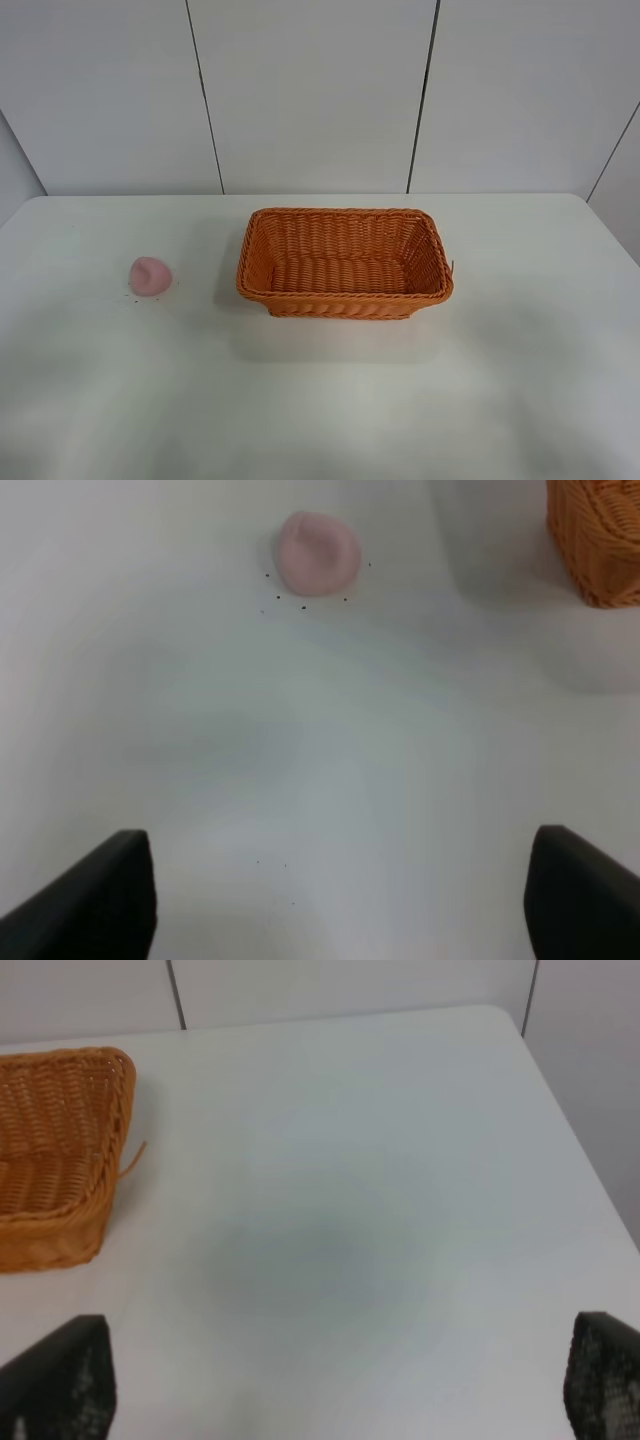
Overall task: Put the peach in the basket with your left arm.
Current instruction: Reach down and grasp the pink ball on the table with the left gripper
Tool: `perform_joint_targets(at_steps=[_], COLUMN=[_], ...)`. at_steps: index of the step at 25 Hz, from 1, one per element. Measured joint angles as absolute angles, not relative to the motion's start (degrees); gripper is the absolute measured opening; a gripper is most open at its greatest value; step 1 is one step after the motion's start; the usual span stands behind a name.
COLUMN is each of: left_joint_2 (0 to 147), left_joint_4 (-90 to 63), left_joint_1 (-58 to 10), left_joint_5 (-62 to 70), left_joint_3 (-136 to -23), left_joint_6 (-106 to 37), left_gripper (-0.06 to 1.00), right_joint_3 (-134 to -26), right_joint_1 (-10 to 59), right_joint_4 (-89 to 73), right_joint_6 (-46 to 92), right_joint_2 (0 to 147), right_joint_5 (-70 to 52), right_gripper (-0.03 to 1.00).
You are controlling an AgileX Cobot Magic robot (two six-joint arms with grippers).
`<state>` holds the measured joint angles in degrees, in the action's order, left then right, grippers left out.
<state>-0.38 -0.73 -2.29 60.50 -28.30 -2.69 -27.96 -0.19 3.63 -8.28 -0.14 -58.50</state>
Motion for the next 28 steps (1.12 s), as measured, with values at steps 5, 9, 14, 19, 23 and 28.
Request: perform_joint_targets(at_steps=[5, 9, 14, 19, 23, 28], left_joint_2=[-0.38, -0.38, 0.95, 15.24, 32.15, 55.28], left_joint_4=[-0.73, -0.73, -0.73, -0.99, -0.99, -1.06], left_joint_1=[-2.29, -2.29, -2.29, -2.29, -2.29, -2.29], left_joint_5=[60.5, 60.44, 57.33, 56.61, 56.17, 55.99], left_joint_3=[-28.3, -28.3, -31.82, -40.05, -48.67, -60.08], left_joint_6=[-2.69, -2.69, -4.24, -4.24, -4.24, -4.24], left_gripper=[0.85, 0.85, 0.85, 0.85, 0.85, 0.85], right_joint_3=[-27.96, -27.96, -27.96, -27.96, -27.96, -27.96], right_joint_1=[-0.19, -0.19, -0.19, -0.19, -0.19, -0.19], right_joint_4=[3.63, 3.63, 3.63, 3.63, 3.63, 3.63], right_joint_6=[-8.28, -8.28, -8.28, -8.28, -8.28, -8.28], right_joint_2=[-0.14, -0.14, -0.14, -0.14, -0.14, -0.14], right_joint_5=[-58.5, -58.5, -58.5, -58.5, -58.5, -58.5], right_gripper=[0.69, 0.69, 0.69, 0.69, 0.69, 0.69])
